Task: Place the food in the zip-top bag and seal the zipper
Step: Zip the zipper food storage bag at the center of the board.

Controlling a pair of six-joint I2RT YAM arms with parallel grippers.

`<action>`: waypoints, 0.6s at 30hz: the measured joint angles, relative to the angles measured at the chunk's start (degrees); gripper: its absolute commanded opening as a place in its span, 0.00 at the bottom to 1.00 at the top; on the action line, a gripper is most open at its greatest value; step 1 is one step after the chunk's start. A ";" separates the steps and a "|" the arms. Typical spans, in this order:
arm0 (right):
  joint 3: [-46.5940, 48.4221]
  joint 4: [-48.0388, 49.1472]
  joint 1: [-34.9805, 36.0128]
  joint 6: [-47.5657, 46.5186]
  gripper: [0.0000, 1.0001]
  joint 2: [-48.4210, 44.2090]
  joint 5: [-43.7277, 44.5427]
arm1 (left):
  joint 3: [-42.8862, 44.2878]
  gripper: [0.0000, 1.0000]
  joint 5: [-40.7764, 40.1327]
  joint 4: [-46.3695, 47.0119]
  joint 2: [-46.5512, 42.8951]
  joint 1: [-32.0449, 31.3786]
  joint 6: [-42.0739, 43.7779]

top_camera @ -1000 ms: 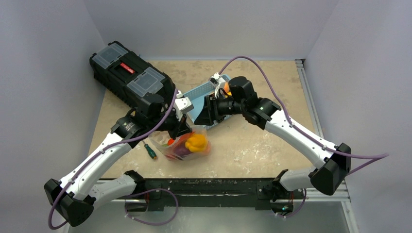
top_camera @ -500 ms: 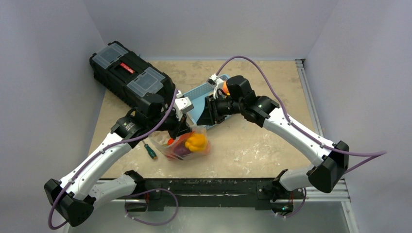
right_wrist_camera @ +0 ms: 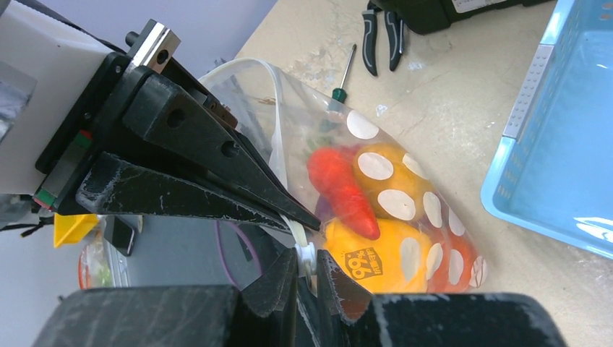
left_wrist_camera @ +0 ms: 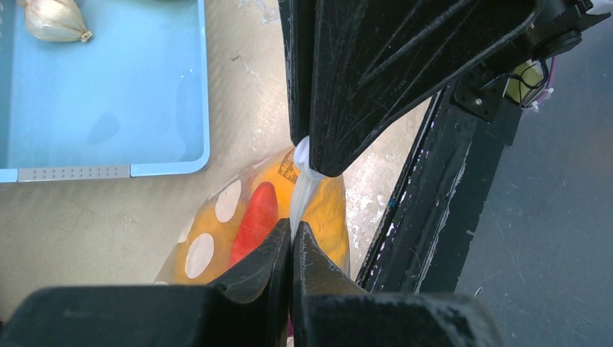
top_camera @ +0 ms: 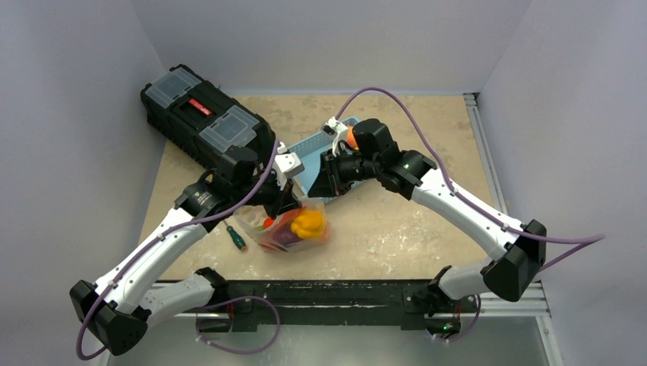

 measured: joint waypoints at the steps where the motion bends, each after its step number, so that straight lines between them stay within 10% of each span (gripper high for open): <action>1: 0.33 -0.31 0.20 -0.35 0.11 0.22 0.04 | 0.00 0.00 0.09 -0.07 0.07 0.00 0.00; 18: 1.81 -0.72 4.26 -3.85 0.27 3.41 1.64 | 0.00 0.00 1.81 -0.33 0.39 -0.02 0.02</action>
